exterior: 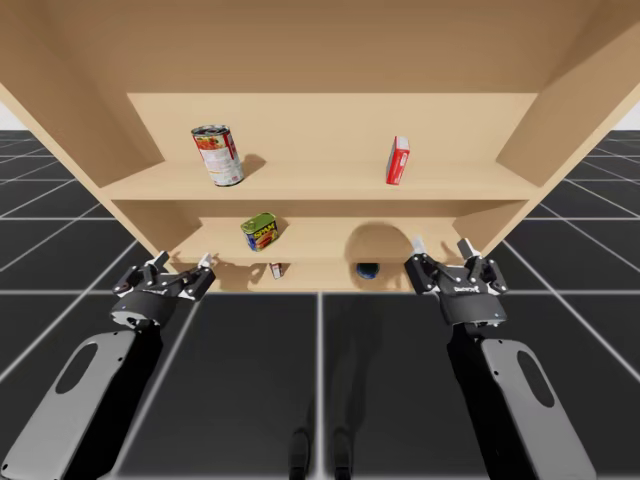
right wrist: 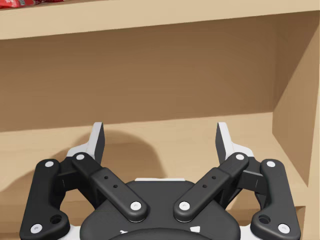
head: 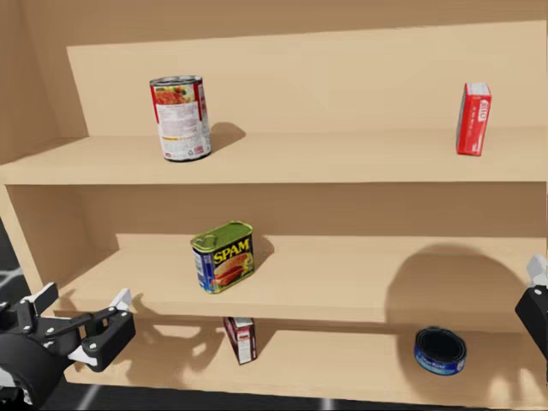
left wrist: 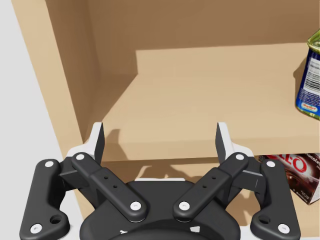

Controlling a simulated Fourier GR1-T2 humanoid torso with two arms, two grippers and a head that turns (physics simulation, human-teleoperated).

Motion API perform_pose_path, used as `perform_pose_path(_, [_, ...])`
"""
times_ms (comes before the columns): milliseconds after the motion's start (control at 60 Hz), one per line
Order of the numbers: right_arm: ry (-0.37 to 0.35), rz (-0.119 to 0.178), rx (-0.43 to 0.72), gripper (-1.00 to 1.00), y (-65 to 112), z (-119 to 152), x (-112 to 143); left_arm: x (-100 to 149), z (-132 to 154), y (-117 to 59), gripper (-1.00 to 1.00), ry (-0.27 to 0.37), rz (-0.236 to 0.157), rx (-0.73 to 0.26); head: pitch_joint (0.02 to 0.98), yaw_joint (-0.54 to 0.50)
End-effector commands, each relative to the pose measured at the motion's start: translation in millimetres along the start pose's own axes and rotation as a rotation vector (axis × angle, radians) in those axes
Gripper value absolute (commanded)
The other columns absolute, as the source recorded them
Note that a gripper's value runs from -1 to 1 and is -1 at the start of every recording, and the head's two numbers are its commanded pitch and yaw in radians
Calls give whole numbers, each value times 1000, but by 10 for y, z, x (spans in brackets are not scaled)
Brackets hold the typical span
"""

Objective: Find the potted meat can on the shelf and bring it to me.

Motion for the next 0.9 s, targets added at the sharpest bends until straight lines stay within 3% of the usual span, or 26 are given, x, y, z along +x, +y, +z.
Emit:
perform_pose_path(17, [6, 1, 4, -1000, 14, 2, -6, 3, 2, 8, -1000, -2, 3, -1, 530, 207])
perform_pose_path(117, [9, 1, 2, -1000, 21, 0, -8, 6, -8, 11, -1000, -3, 12, -10, 555, 255])
perform_pose_path(217, [11, 2, -3, -1000, 21, -3, -12, 39, 1, 18, -1000, -4, 54, -30, 556, 250])
perform_pose_path(333, [13, 0, -13, -1000, 10, -2, -12, 126, 64, -13, -1000, -12, 62, -49, 557, 241])
perform_pose_path(533, [13, -9, -14, -1000, 0, -5, -6, 622, 410, -221, -1000, -11, 109, -288, 550, 246])
perform_pose_path(717, [13, -9, -15, -1000, -1, -8, -2, 822, 384, -432, -1000, 12, 65, -435, 549, 252])
perform_pose_path(800, [12, -8, -14, -1000, -2, -8, 1, 837, 310, -495, -1000, 8, 62, -476, 551, 254])
perform_pose_path(900, [15, -10, -14, -1000, -6, -8, 2, 776, 127, -594, -1000, 16, 33, -503, 548, 247])
